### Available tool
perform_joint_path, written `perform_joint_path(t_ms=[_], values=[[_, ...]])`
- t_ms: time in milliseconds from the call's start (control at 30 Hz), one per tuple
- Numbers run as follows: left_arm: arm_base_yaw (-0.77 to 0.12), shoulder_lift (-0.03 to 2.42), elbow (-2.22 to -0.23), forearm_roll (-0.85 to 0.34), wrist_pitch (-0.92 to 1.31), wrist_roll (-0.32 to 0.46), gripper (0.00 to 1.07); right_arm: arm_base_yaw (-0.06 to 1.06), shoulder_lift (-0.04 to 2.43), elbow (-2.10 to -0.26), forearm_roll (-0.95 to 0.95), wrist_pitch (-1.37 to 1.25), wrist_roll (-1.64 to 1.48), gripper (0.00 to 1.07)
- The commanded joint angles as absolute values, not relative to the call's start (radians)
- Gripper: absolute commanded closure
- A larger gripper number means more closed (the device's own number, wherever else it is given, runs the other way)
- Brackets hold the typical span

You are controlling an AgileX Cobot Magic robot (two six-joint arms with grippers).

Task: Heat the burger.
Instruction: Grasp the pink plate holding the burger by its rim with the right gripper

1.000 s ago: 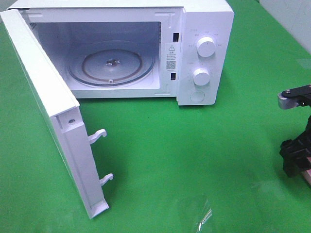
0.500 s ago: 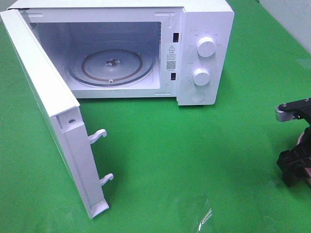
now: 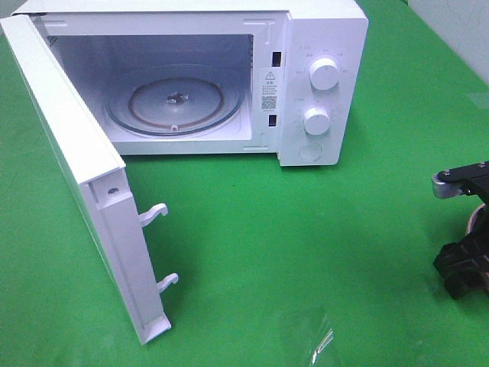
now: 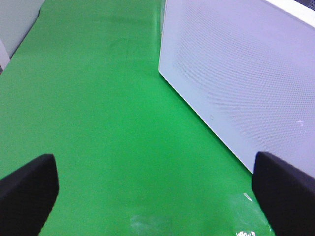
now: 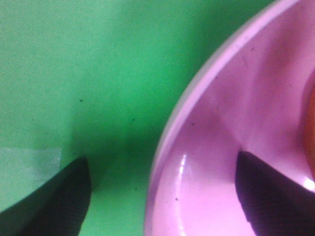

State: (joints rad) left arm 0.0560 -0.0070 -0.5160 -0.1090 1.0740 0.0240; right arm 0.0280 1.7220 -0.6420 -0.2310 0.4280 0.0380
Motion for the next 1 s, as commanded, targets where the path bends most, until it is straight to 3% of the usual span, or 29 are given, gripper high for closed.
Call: perform_joint_path(t_ms=[33,100,133,167,200,233,267,300,333,367,400,433,500,1000], values=[[0.056,-0.008,-0.515,-0.115,1.07,0.023,0.06,0.023,1.726,-0.627,-0.24,0.426,0.051,0.39],[0.056,-0.008,-0.515,-0.115,1.07,0.023,0.06,0.023,1.726,-0.626,-0.239,0.43,0.072,0.5],[0.056,-0.008,-0.515,-0.115,1.07,0.023,0.06,0.023,1.726,-0.626,-0.239,0.43,0.072,0.5],[0.056,-0.008,-0.515,-0.115,1.07,0.023,0.06,0.023,1.726,-0.626,-0.24,0.43,0.09,0.59],[0.056,-0.008,-0.515,-0.115,1.07,0.023,0.06,0.023,1.726,-0.626,-0.24,0.43,0.09,0.59],[0.056,-0.008,-0.515,-0.115,1.07,0.023,0.06,0.023,1.726,-0.626,-0.24,0.432,0.098,0.71],[0.056,-0.008,-0.515,-0.115,1.07,0.023,0.06,0.023,1.726,-0.626,-0.24,0.432,0.098,0.71],[0.056,-0.008,-0.515,-0.115,1.07,0.023,0.06,0.023,1.726,-0.626,-0.24,0.433,0.098,0.82],[0.056,-0.008,-0.515,-0.115,1.07,0.023,0.06,0.023,1.726,-0.626,-0.24,0.433,0.098,0.82],[0.056,-0.008,-0.515,-0.115,1.07,0.023,0.06,0.023,1.726,-0.626,-0.24,0.433,0.098,0.93],[0.056,-0.008,-0.515,-0.115,1.07,0.023,0.06,0.023,1.726,-0.626,-0.24,0.433,0.098,0.93],[0.056,-0.008,-0.515,-0.115,1.07,0.023,0.06,0.023,1.726,-0.626,-0.24,0.433,0.097,1.03],[0.056,-0.008,-0.515,-0.115,1.07,0.023,0.06,0.023,1.726,-0.626,-0.24,0.433,0.095,1.07],[0.056,-0.008,-0.515,-0.115,1.07,0.023,0.06,0.026,1.724,-0.626,-0.282,0.472,0.162,1.07]])
